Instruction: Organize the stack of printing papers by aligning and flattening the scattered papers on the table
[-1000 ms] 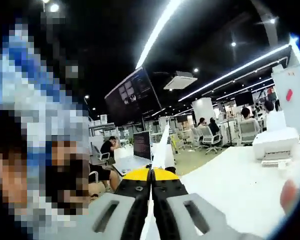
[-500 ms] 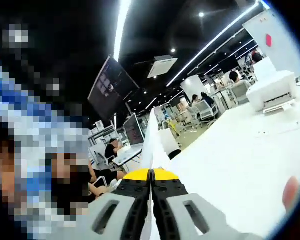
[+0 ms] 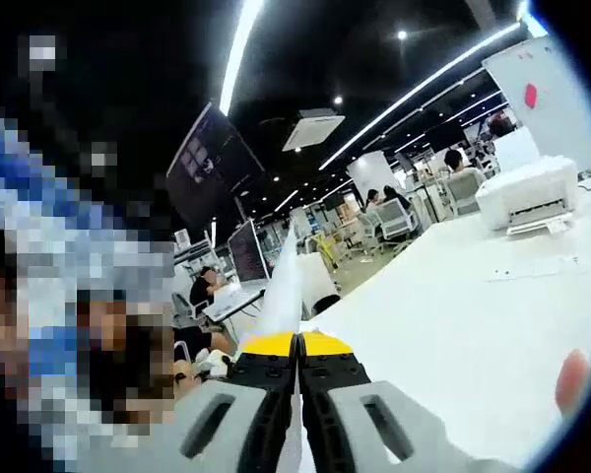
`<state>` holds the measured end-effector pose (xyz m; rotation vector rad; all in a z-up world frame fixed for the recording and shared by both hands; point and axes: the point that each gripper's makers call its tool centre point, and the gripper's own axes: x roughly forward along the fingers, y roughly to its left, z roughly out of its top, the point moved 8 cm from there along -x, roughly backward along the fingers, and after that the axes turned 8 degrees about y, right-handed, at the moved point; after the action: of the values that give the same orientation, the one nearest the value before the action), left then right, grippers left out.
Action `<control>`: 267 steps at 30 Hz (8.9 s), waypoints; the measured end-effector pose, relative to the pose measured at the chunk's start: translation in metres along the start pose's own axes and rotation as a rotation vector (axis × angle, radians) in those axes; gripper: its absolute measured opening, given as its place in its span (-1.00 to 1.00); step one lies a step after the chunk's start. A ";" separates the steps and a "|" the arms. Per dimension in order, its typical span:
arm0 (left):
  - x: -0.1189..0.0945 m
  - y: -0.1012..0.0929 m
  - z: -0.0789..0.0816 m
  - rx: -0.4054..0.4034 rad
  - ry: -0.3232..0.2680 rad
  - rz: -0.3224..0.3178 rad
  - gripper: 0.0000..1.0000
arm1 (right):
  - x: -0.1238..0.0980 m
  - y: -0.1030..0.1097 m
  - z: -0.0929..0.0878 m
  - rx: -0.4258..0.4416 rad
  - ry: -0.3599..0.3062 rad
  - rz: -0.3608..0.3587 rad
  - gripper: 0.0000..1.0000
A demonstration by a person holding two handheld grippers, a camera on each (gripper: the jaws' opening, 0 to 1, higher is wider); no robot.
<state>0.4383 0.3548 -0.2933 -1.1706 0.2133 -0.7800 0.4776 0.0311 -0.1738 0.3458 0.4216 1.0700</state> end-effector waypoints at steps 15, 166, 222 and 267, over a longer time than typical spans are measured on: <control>-0.006 -0.007 0.001 0.003 -0.003 -0.008 -0.88 | -0.003 -0.051 -0.020 0.091 0.010 -0.050 -1.00; 0.018 -0.063 -0.011 0.179 0.173 -0.184 -0.88 | 0.010 0.001 -0.075 -0.438 -0.283 0.203 0.65; 0.057 -0.107 -0.021 0.352 0.340 -0.241 -0.88 | 0.044 0.039 -0.092 -0.143 0.090 0.560 -1.00; 0.086 -0.136 0.001 0.958 0.372 -0.270 -0.52 | 0.009 0.037 -0.024 -0.533 -0.074 0.329 -0.54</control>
<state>0.4416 0.2772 -0.1526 -0.1399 -0.0293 -1.1564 0.4415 0.0571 -0.1785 -0.0244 0.0005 1.4366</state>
